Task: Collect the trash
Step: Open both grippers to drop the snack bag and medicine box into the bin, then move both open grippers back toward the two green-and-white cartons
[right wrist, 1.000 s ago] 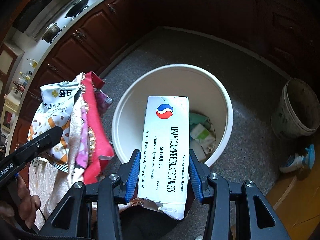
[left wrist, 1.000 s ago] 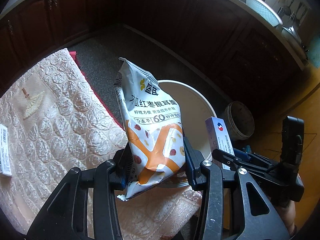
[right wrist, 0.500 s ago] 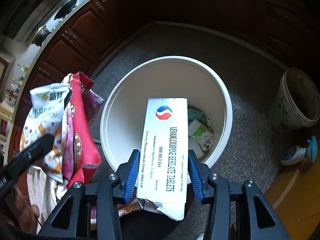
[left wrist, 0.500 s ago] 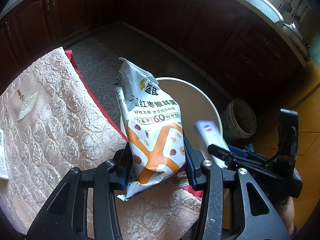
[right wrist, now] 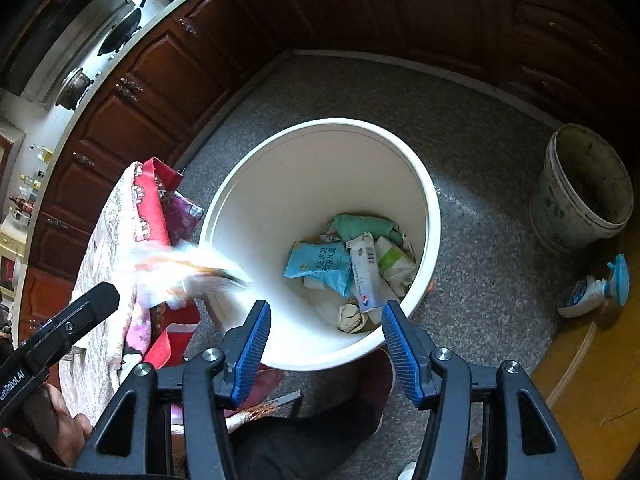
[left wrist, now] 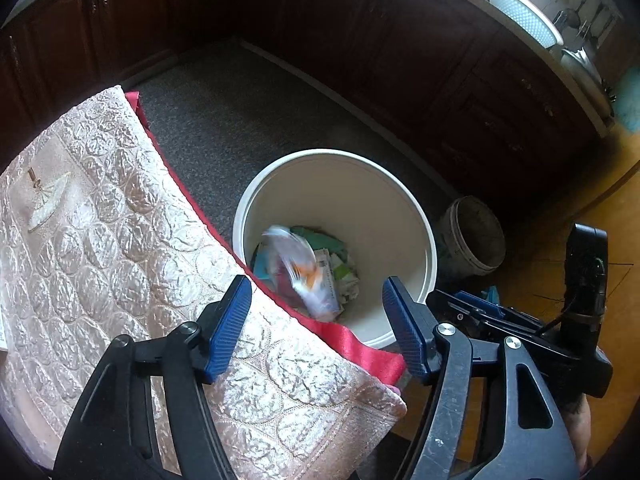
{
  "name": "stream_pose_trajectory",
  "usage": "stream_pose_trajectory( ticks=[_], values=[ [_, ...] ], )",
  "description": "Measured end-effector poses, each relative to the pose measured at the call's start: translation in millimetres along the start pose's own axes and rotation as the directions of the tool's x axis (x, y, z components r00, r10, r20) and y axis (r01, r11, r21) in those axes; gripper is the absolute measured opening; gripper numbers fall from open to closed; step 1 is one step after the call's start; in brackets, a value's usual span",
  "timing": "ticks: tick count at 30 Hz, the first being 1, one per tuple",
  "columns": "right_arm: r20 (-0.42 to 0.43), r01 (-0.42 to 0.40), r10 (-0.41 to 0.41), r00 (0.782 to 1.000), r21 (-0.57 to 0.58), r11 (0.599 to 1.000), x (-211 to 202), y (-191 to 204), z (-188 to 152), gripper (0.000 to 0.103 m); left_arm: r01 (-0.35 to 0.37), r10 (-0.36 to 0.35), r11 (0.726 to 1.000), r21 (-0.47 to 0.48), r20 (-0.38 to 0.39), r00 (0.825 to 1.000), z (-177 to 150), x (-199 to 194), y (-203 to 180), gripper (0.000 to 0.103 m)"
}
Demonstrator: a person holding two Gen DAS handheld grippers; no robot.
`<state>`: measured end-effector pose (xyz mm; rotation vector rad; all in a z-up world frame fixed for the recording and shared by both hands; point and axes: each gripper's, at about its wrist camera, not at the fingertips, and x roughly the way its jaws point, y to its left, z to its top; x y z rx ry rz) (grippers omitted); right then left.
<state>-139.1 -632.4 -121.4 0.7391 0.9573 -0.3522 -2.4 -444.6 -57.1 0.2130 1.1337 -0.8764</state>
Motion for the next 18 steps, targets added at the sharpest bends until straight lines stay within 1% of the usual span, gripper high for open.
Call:
stream_pose_trajectory(
  ticks=[2, 4, 7, 12, 18],
  values=[
    [0.001, -0.002, 0.002, 1.0, -0.001, 1.0, -2, 0, 0, 0.057, 0.015, -0.015, 1.0, -0.008, 0.005, 1.0, -1, -2, 0, 0.067],
    [0.004, -0.004, 0.004, 1.0, -0.007, 1.0, -5, 2, -1, 0.06, 0.012, -0.012, 1.0, -0.008, 0.009, 1.0, -1, -6, 4, 0.067],
    [0.014, -0.007, 0.007, 1.0, -0.013, 1.0, -9, 6, -1, 0.06, 0.005, -0.005, 1.0, -0.004, 0.018, 1.0, -3, -13, 7, 0.067],
    [0.028, -0.012, 0.013, 1.0, -0.032, 0.999, -16, 14, 0, 0.06, -0.025, 0.026, 1.0, -0.003, 0.042, 0.999, -8, -28, 14, 0.067],
    [0.041, -0.014, 0.017, 0.999, -0.071, 0.997, -21, 30, -4, 0.061, -0.077, 0.079, 0.997, -0.031, 0.078, 0.994, -14, -51, 30, 0.067]
  ],
)
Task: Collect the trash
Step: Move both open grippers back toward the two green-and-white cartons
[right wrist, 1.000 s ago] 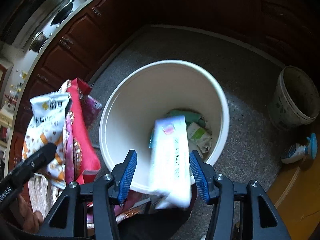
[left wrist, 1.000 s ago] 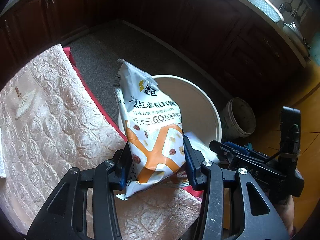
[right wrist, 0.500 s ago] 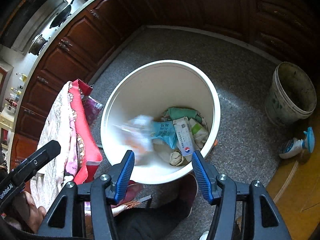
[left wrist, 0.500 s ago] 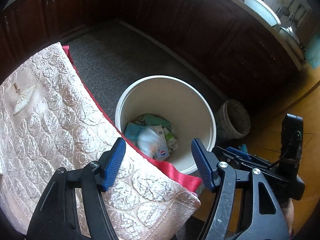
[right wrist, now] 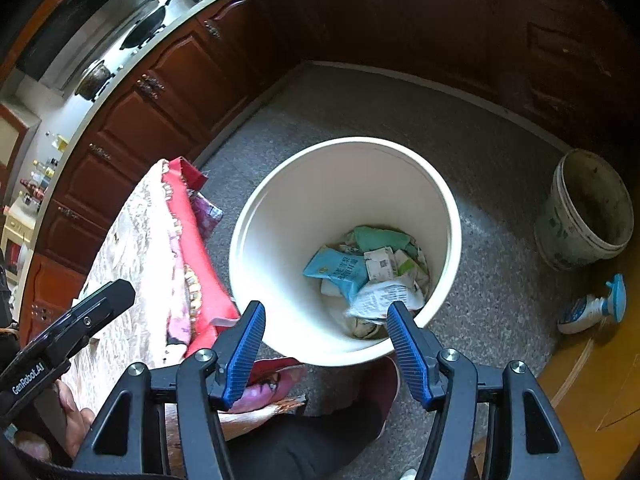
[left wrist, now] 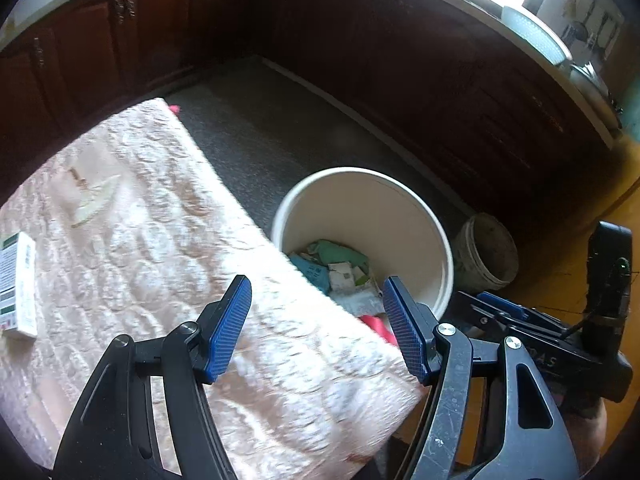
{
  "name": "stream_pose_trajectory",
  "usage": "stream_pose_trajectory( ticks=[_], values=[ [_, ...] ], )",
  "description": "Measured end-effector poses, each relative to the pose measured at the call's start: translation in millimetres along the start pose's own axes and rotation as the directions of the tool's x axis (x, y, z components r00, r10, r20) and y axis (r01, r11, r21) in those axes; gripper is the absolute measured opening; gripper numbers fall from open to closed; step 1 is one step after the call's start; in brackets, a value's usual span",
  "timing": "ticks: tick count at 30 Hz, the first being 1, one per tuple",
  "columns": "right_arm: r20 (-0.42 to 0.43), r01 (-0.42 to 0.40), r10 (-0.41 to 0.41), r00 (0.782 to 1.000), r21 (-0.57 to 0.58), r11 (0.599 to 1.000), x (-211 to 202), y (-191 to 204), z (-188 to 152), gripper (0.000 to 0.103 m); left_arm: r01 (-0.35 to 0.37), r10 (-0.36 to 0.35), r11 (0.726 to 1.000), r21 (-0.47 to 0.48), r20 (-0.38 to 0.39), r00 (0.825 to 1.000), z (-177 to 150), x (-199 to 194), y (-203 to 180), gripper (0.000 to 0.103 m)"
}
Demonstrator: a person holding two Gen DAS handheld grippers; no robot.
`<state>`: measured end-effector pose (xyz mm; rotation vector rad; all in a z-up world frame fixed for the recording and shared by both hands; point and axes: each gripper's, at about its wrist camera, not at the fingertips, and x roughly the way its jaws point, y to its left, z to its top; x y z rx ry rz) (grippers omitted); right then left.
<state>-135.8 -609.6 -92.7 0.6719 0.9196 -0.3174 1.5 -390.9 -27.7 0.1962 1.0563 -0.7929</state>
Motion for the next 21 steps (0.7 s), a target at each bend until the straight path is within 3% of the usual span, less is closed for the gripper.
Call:
stream_pose_trajectory(
  ticks=[10, 21],
  values=[
    [0.039, -0.003, 0.008, 0.999, -0.117, 0.993, -7, 53, -9, 0.066, -0.097, 0.101, 0.993, -0.064, 0.063, 0.993, -19, -41, 52, 0.067],
    [0.02, -0.046, 0.052, 0.998, -0.239, 0.97, 2, 126, -24, 0.066, -0.171, 0.187, 0.973, -0.152, 0.1, 0.977, -39, -74, 103, 0.067]
  ],
)
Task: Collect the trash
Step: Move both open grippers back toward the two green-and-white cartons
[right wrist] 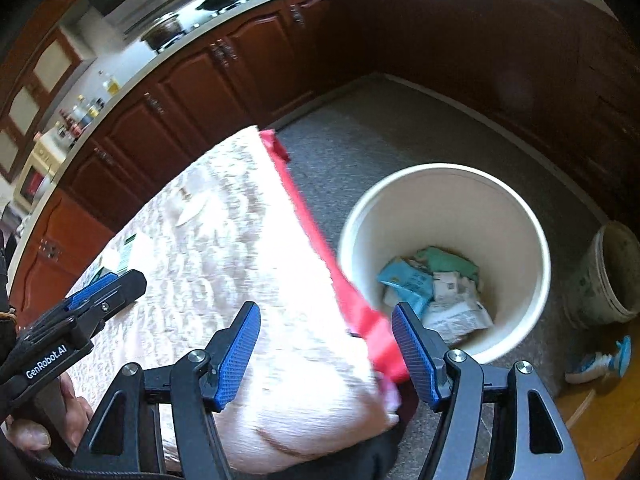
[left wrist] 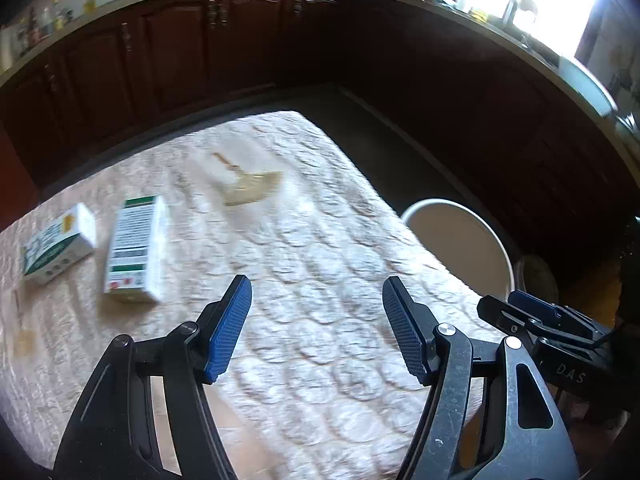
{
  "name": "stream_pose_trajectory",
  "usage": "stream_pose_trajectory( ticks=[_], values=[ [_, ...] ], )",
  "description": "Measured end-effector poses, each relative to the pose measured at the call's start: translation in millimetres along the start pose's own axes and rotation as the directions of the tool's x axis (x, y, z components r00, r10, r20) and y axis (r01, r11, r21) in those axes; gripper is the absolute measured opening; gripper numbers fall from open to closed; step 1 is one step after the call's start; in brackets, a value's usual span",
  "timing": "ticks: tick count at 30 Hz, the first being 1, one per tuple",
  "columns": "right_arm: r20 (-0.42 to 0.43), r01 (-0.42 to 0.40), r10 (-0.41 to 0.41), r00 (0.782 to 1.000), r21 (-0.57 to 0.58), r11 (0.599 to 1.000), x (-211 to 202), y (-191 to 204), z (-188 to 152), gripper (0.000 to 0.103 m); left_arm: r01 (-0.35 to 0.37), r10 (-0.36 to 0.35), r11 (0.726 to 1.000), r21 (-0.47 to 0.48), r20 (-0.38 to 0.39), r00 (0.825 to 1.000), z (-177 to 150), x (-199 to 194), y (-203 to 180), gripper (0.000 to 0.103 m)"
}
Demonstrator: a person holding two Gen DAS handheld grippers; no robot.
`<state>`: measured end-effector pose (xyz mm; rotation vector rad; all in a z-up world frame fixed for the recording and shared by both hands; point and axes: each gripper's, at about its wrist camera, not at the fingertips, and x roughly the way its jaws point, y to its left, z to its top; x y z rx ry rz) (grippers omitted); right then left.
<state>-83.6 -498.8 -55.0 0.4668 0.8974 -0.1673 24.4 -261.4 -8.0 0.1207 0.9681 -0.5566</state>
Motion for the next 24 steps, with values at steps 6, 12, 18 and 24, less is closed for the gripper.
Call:
stream_pose_trajectory(
  ticks=[6, 12, 18, 24],
  values=[
    [0.008, -0.011, 0.011, 1.0, -0.068, 0.998, 6, 38, 1, 0.071, -0.029, 0.03, 0.998, -0.06, 0.018, 0.999, -2, -16, 36, 0.067],
    [-0.017, -0.031, 0.029, 0.999, -0.129, 0.991, 19, 74, -1, 0.071, -0.066, 0.068, 0.992, -0.103, 0.021, 0.997, -11, -25, 71, 0.067],
    [-0.036, -0.047, 0.041, 0.999, -0.19, 0.981, 31, 106, -1, 0.071, -0.104, 0.107, 0.98, -0.167, 0.008, 0.994, -22, -30, 113, 0.067],
    [-0.051, -0.062, 0.051, 0.997, -0.225, 0.972, 39, 128, -1, 0.071, -0.145, 0.146, 0.966, -0.212, -0.01, 0.989, -36, -35, 154, 0.067]
  ],
)
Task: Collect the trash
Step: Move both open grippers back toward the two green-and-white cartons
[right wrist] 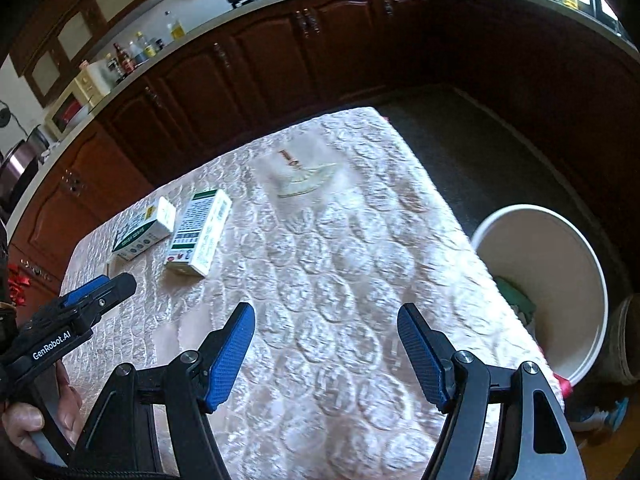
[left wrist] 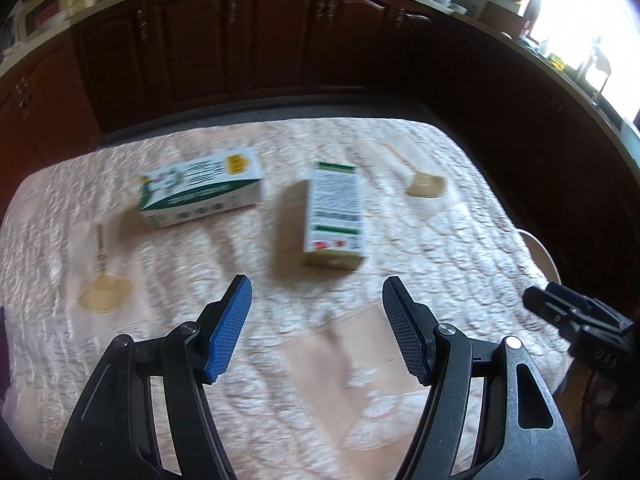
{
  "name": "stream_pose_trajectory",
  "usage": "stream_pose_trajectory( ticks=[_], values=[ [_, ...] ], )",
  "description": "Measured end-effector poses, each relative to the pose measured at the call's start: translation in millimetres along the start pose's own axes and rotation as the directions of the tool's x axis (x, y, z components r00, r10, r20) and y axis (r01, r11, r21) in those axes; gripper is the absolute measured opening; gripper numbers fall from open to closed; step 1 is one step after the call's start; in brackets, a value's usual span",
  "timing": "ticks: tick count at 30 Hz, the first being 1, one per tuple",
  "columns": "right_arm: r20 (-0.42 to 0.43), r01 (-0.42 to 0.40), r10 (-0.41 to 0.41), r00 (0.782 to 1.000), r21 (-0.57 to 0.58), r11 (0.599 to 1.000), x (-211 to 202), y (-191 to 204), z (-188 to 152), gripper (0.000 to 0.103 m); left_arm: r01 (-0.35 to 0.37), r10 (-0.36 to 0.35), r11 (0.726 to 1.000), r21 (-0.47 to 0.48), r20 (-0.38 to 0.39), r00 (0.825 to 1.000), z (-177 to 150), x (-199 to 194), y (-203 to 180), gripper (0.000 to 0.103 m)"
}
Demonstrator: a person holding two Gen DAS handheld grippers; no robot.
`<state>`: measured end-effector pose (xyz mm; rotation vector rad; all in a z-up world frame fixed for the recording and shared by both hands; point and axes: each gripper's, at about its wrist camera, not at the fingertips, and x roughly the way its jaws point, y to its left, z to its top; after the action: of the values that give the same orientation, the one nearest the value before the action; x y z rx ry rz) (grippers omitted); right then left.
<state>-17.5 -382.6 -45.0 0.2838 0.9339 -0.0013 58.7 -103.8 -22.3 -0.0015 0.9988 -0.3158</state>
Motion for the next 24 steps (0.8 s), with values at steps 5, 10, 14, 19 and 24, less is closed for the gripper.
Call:
stream_pose_trajectory(
  ticks=[5, 10, 14, 19, 24],
  values=[
    [-0.022, -0.02, 0.019, 1.0, -0.027, 0.999, 10, 20, 4, 0.074, -0.01, 0.009, 0.998, -0.062, -0.026, 1.0, -3, 3, 44, 0.067],
    [-0.065, -0.086, 0.083, 0.994, -0.047, 0.995, 31, 49, 13, 0.074, -0.011, 0.003, 0.987, -0.161, -0.047, 0.999, 3, 6, 87, 0.067],
    [-0.108, -0.112, 0.103, 0.989, -0.081, 0.99, 60, 78, 26, 0.074, -0.026, 0.016, 0.981, -0.193, -0.052, 0.999, 12, 9, 109, 0.067],
    [-0.169, -0.142, 0.127, 0.977, -0.078, 0.987, 102, 113, 48, 0.074, -0.063, 0.049, 0.979, -0.194, -0.075, 0.996, 20, 18, 126, 0.067],
    [-0.213, -0.125, 0.098, 0.972, -0.116, 0.985, 140, 143, 62, 0.074, -0.12, 0.117, 0.959, -0.257, -0.027, 0.993, 48, 21, 160, 0.067]
  ],
)
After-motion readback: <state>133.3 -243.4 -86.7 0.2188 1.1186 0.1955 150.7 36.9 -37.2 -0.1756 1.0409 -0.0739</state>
